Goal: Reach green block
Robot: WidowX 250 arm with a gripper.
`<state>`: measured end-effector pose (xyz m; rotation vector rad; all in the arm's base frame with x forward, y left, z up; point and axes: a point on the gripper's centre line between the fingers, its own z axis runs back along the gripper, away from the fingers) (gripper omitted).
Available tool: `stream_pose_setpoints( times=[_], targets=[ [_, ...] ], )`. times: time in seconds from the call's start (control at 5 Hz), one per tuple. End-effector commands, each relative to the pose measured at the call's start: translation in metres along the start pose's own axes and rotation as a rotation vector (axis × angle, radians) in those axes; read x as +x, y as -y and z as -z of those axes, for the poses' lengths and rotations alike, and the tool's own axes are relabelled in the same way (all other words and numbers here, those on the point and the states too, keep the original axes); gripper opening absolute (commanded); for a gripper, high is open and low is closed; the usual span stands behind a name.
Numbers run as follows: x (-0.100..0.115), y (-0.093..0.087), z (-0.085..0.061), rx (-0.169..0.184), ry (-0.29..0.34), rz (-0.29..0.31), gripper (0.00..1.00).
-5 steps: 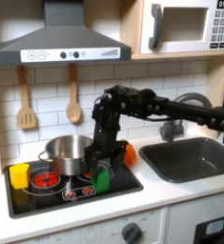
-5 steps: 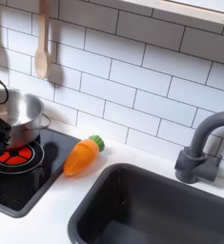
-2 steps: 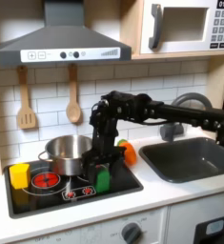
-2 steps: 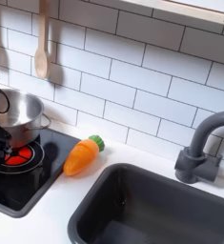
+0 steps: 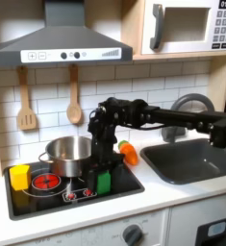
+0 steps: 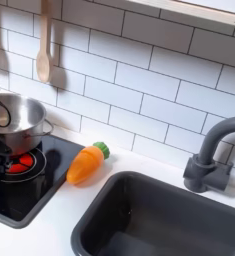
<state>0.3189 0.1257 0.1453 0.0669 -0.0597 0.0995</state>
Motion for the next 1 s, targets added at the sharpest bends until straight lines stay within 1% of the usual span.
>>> stream_pose_setpoints(
  times=[0.0,0.2,0.4,0.8],
  targets=[
    [0.0018,0.0011,0.0096,-0.004,-0.027,0.012,1.0],
    [0.0008,0.0001,0.0141,-0.006,-0.036,0.006,1.0],
    [0.0034,0.0013,0.0094,-0.004,-0.005,0.011,1.0],
    [0.0052,-0.001,0.0093,0.003,-0.004,0.01,1.0]
  ],
)
